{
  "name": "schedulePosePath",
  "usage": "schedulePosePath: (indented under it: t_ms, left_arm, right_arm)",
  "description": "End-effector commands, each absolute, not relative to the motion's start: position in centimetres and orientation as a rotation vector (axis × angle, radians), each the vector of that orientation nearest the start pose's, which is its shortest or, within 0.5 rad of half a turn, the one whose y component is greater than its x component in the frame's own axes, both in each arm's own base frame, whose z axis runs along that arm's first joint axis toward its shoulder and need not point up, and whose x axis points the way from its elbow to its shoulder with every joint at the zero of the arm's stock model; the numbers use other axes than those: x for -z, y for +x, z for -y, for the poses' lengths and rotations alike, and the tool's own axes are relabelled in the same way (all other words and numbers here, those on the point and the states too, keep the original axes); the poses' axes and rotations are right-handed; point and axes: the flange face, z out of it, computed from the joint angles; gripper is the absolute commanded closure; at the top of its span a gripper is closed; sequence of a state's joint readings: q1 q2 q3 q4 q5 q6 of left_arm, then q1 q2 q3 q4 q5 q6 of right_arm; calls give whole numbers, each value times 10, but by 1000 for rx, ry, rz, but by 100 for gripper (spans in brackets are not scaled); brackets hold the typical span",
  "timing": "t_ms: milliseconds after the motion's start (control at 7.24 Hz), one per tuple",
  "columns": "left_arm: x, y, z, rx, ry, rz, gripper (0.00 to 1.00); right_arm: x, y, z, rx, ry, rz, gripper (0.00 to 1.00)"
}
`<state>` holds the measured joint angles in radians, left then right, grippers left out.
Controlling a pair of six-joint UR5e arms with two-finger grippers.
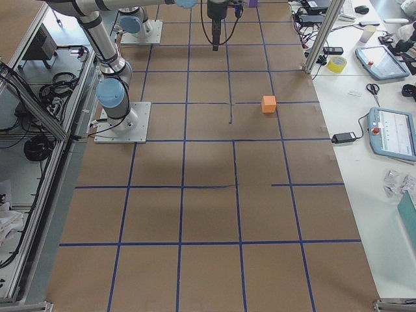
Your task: Arrange blocks in a line
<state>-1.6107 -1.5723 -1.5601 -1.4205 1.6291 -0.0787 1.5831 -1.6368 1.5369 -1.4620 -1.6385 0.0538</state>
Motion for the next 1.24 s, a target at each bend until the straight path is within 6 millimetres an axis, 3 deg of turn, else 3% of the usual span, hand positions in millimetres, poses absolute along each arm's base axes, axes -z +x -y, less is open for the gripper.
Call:
schedulePosePath:
  t_ms: [0,1105]
  left_arm:
    - [-508,-147,501,249,-69,-3081,0]
    - [-507,-148,503,247,-71,-3082,0]
  right_arm:
    - [-526,132,460,-6,69,-3207,0]
    - [-527,134,458,-10,49,-3194,0]
